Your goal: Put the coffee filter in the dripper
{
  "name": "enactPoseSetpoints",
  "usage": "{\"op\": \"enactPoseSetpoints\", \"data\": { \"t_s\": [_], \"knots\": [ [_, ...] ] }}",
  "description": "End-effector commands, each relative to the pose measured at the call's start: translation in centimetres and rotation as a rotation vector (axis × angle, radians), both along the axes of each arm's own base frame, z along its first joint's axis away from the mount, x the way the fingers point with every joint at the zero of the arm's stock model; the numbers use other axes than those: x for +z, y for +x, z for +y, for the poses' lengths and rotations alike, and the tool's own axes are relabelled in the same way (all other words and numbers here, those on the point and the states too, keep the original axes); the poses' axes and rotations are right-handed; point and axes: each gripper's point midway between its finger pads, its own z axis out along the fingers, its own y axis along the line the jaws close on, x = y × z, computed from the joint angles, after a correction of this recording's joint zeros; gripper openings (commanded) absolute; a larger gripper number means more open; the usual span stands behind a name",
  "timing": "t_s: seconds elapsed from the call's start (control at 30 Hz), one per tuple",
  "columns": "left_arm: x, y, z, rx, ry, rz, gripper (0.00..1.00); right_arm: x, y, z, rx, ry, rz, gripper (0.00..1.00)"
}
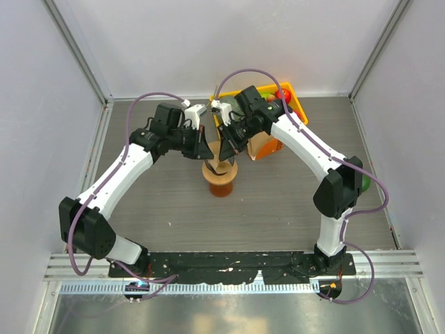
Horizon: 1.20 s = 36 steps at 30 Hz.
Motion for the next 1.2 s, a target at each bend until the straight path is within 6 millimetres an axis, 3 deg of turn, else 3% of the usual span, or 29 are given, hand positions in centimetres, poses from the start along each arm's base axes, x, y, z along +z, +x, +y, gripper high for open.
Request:
{"op": "enactPoseSetpoints", "data": {
  "t_s": [0.0,0.13,0.4,1.17],
  "knots": [
    [2.2,-0.4,0.3,-0.016,-0.013,-0.082,0.00,1.3,0.7,-0.3,-0.017,0.008,-0.062,0.05],
    [2.2,-0.5,1.5,0.005,0.026,-0.137,0.07,1.6,1.4,-1.7,-0.050,-0.028,-0.120,0.05],
    [2.3,-0.7,2.5,0.039,0.032,-0.138,0.28,2.1,1.7,-2.2,-0.066,-0.039,-0.158,0.14],
    [1.9,-1.4,4.4,0.071,0.045,-0.132,0.52,4.9,2.9,-3.6,-0.137,-0.036,-0.246,0.49]
  ]
}}
